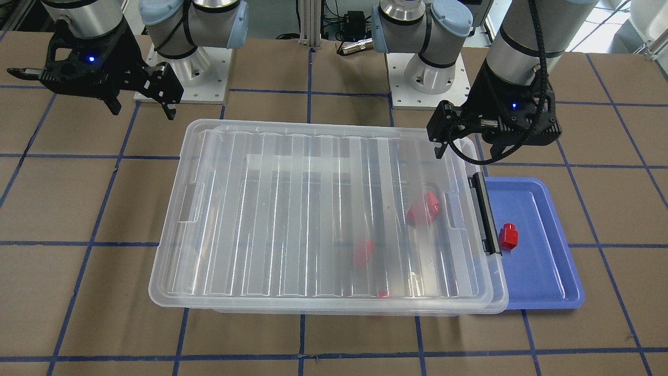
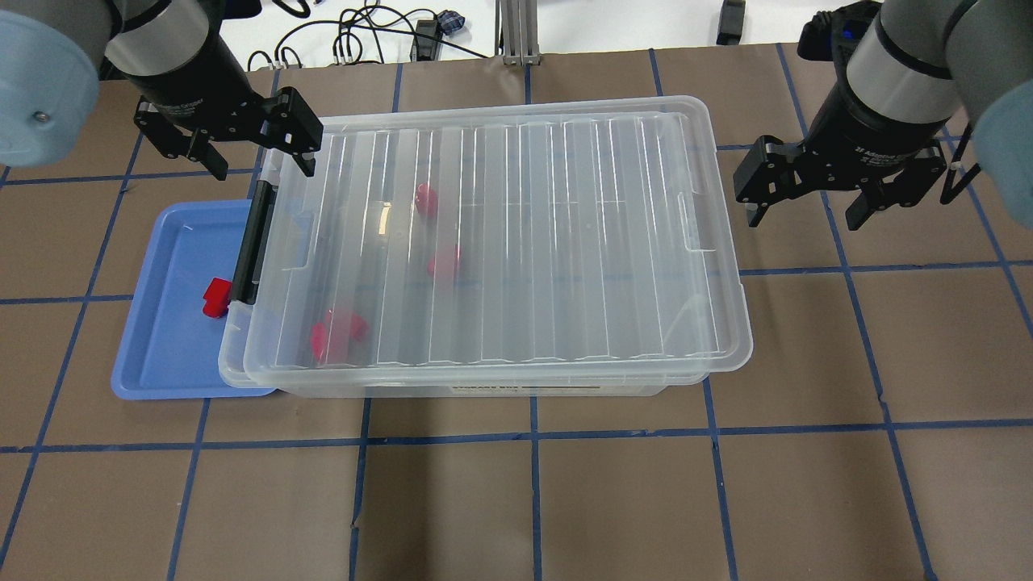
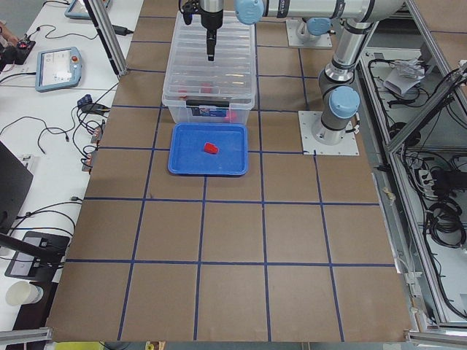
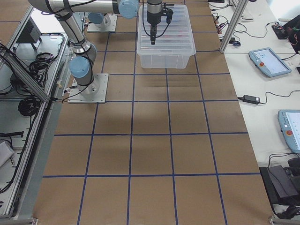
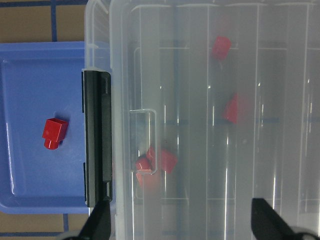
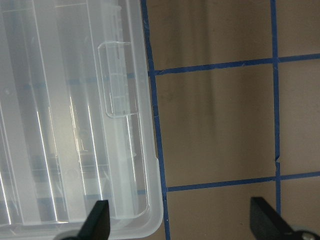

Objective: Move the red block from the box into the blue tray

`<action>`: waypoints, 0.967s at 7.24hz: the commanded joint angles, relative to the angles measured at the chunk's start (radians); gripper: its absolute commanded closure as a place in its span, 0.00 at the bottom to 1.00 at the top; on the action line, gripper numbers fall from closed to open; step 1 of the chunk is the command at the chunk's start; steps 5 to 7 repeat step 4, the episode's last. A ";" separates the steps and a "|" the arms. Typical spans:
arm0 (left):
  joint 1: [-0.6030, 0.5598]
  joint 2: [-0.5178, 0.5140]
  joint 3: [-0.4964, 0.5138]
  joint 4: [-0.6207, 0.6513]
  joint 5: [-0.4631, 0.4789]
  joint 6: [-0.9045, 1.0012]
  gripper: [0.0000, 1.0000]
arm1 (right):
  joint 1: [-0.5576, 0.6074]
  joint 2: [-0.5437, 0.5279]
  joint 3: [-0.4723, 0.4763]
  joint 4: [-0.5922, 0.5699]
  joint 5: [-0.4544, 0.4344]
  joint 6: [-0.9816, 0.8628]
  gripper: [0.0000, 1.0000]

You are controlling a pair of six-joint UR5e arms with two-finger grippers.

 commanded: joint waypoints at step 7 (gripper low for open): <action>-0.004 0.002 -0.001 0.001 0.000 0.000 0.00 | 0.000 0.000 -0.007 -0.003 -0.013 0.000 0.00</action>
